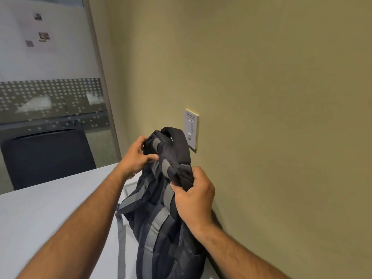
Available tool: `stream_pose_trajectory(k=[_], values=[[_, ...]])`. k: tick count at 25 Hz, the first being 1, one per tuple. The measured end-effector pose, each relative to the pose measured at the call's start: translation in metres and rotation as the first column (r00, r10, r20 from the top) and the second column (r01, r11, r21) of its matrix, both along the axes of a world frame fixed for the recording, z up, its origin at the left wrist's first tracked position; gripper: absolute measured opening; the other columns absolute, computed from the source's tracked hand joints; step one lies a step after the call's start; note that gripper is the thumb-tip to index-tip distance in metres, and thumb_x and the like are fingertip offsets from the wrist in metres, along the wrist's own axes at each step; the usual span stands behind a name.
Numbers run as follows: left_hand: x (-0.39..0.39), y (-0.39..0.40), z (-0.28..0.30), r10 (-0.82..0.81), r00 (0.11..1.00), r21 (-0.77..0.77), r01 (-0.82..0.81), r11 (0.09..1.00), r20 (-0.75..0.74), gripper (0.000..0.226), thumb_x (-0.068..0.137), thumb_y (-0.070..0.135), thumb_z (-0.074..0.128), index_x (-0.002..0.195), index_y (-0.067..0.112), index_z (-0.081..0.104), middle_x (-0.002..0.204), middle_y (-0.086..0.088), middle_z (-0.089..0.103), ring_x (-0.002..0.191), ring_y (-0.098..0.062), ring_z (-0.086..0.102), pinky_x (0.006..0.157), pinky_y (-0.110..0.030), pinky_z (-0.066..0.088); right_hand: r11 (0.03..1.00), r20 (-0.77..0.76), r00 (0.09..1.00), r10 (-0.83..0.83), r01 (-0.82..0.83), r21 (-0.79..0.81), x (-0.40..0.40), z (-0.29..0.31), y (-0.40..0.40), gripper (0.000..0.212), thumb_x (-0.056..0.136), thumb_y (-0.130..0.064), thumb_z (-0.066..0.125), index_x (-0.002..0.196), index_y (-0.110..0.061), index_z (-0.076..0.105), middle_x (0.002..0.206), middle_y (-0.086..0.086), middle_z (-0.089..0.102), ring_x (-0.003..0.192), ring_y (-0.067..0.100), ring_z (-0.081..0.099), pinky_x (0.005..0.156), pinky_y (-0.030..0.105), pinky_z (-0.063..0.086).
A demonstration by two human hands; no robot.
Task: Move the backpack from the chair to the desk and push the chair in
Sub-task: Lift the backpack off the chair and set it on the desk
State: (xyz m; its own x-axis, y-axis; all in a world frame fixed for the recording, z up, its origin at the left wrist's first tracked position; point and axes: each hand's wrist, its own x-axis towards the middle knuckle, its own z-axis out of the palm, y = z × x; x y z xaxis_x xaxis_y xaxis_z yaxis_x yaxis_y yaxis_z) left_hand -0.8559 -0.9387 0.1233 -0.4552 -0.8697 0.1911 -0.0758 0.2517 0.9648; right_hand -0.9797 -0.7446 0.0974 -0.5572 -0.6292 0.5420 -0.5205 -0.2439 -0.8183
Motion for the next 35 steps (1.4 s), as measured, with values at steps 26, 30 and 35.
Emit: stream_pose_trajectory(k=[26,30,35], values=[[-0.011,0.046,-0.029,0.357,0.819,-0.551,-0.061,0.832,0.449,0.053,0.101,0.037,0.056,0.149,0.019,0.042,0.152,-0.007,0.050,0.140,-0.029,0.045,0.115,-0.050,0.035,0.932,-0.406,0.914,-0.009,0.155,0.328,-0.035,-0.015,0.004,0.113,0.086,-0.071,0.064,0.163,-0.017,0.002,0.174,0.003,0.004,0.159,0.018,0.003,0.124,0.030,0.003],[0.009,0.088,-0.026,0.520,0.681,-0.701,-0.013,0.713,0.516,0.068,0.101,0.060,0.036,0.155,0.019,0.032,0.163,-0.008,0.036,0.151,-0.029,0.029,0.122,-0.058,0.020,0.920,-0.693,0.716,0.089,0.207,0.333,-0.043,-0.012,0.023,0.112,0.086,-0.084,0.032,0.163,-0.012,-0.003,0.173,0.010,-0.004,0.157,0.021,-0.013,0.127,0.042,-0.007],[0.029,0.175,-0.033,0.592,0.500,-0.699,0.038,0.714,0.632,0.090,0.088,0.080,0.009,0.161,0.026,0.009,0.171,-0.005,0.007,0.157,-0.025,0.002,0.126,-0.058,0.004,0.896,-0.745,0.644,0.175,0.208,0.391,-0.053,-0.021,0.079,0.114,0.082,-0.091,0.015,0.162,-0.014,-0.011,0.173,0.010,-0.014,0.157,0.025,-0.019,0.128,0.050,-0.010]])
